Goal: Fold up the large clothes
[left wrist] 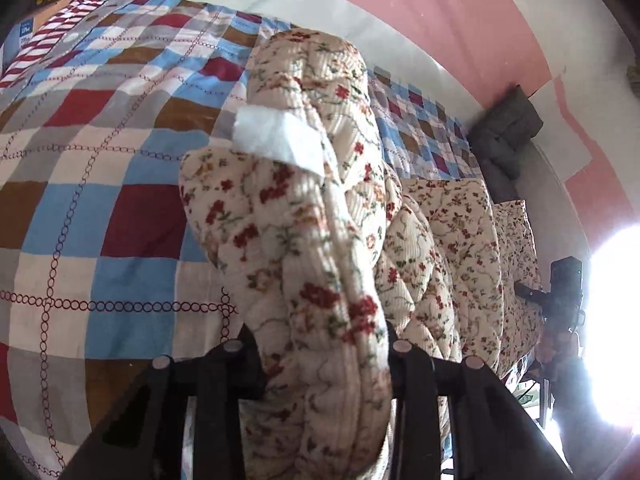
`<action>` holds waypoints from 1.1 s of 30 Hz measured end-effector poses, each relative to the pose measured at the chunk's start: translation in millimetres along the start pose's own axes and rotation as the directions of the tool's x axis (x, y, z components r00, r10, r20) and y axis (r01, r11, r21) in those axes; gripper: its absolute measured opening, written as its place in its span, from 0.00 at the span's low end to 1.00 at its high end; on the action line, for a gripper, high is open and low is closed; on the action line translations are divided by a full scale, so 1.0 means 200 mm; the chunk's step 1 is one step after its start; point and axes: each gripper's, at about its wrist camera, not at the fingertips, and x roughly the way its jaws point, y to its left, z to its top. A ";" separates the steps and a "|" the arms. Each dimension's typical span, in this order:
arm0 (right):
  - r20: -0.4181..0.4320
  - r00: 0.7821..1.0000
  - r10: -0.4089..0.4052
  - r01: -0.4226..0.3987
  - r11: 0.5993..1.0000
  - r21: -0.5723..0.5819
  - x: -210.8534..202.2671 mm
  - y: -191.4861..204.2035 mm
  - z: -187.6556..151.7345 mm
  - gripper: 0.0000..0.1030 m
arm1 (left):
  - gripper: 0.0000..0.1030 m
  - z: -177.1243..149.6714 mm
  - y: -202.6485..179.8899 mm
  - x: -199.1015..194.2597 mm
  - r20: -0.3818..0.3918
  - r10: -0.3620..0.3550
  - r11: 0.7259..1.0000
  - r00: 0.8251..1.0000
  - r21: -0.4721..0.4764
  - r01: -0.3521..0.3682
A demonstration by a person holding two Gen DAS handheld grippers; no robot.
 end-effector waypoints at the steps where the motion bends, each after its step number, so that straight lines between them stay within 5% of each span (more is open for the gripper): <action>1: 0.004 1.000 -0.004 0.004 1.000 -0.009 -0.02 0.03 0.00 0.37 | 0.34 0.00 -0.03 -0.03 0.006 0.000 1.000 1.000 0.005 0.000; 10: 0.062 0.998 0.024 -0.022 0.999 -0.032 -0.22 0.15 -0.05 0.37 | 0.34 0.01 -0.08 -0.34 0.067 -0.013 1.000 0.998 0.027 0.011; 17: 0.085 0.996 0.040 -0.036 0.998 -0.050 -0.19 0.26 0.04 0.37 | 0.34 0.14 0.00 -0.46 0.112 0.008 1.000 0.994 0.020 -0.010; 33: 0.054 0.993 0.102 -0.101 0.995 -0.019 0.41 0.52 0.45 0.37 | 0.34 0.69 0.51 -0.50 0.148 0.119 0.992 0.982 -0.050 -0.113</action>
